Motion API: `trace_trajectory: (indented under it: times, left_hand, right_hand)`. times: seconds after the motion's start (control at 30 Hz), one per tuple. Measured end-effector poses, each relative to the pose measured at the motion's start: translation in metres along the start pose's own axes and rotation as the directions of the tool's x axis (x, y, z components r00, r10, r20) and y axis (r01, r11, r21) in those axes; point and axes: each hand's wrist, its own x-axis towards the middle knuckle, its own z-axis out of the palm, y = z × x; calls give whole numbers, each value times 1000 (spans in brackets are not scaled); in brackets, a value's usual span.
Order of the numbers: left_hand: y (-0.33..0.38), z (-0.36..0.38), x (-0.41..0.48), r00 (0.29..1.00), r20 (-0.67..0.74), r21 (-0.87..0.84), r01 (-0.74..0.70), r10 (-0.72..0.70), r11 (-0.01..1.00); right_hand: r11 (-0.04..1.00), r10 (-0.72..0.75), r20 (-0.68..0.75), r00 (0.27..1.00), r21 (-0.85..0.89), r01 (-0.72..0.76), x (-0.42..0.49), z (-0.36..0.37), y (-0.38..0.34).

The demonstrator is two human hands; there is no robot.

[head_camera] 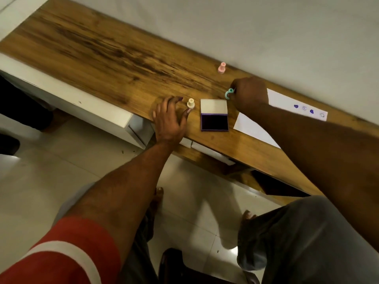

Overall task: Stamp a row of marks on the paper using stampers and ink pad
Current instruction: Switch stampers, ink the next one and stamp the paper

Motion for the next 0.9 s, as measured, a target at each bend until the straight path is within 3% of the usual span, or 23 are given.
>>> trace_trajectory:
  times: [0.13, 0.3, 0.5, 0.67, 0.77, 0.9]
  left_hand:
    - [7, -8, -5, 997, 54, 146, -59, 52, 987]
    - [17, -6, -15, 975, 210, 156, -108, 73, 982]
    - [8, -3, -14, 982, 179, 131, -88, 64, 987]
    - [6, -5, -12, 989, 137, 99, -63, 49, 993]
    - [8, -3, -14, 993, 117, 94, -44, 33, 995]
    - [5, -1, -16, 994, 109, 72, -10, 2, 997]
  right_hand:
    - [984, -44, 2, 999, 174, 43, -27, -7, -14]
    - [941, -191, 1, 982, 286, 183, -54, -3, -50]
    - [903, -232, 21, 972, 377, 207, -64, 10, -71]
    - [903, -236, 23, 971, 374, 211, -63, 14, -72]
    - [939, -204, 1, 979, 282, 195, -60, 18, -72]
    - [956, -213, 109, 971, 231, 184, -54, 25, -75]
